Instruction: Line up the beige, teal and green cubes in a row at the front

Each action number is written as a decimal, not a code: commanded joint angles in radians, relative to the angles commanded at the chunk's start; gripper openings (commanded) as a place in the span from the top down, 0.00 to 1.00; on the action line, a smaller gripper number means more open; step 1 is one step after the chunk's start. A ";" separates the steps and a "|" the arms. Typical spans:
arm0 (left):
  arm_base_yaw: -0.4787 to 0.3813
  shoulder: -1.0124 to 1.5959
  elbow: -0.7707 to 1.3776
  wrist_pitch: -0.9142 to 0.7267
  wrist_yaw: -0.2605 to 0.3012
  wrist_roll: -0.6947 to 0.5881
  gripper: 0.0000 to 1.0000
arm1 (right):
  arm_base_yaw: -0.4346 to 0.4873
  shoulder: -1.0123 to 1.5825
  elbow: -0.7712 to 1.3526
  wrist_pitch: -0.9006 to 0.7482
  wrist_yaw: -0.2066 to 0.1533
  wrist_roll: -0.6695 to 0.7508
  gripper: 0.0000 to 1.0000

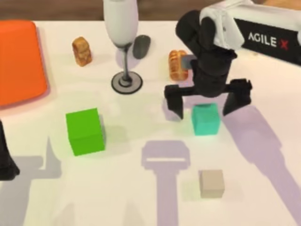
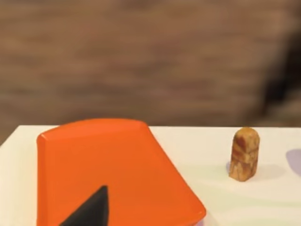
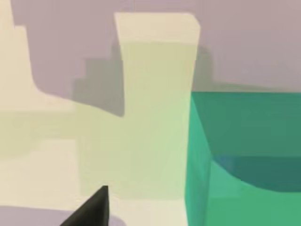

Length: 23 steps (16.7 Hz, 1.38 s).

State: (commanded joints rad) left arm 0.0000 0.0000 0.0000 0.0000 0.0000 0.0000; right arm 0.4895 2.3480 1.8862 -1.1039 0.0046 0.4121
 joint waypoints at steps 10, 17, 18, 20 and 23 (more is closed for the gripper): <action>0.000 0.000 0.000 0.000 0.000 0.000 0.00 | 0.000 0.044 -0.097 0.137 0.001 0.000 0.15; 0.000 0.000 0.000 0.000 0.000 0.000 0.00 | 0.000 0.044 -0.097 0.137 0.001 0.000 0.68; 0.000 0.000 0.000 0.000 0.000 0.000 0.00 | 0.000 0.044 -0.097 0.137 0.001 0.000 0.75; 0.000 0.000 0.000 0.000 0.000 0.000 0.00 | 0.000 0.044 -0.097 0.137 0.001 0.000 0.90; 0.000 0.000 0.000 0.000 0.000 0.000 0.00 | 0.000 0.044 -0.097 0.137 0.001 0.000 1.00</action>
State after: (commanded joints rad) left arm 0.0000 0.0000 0.0000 0.0000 0.0000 0.0000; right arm 0.4893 2.3925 1.7891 -0.9674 0.0051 0.4124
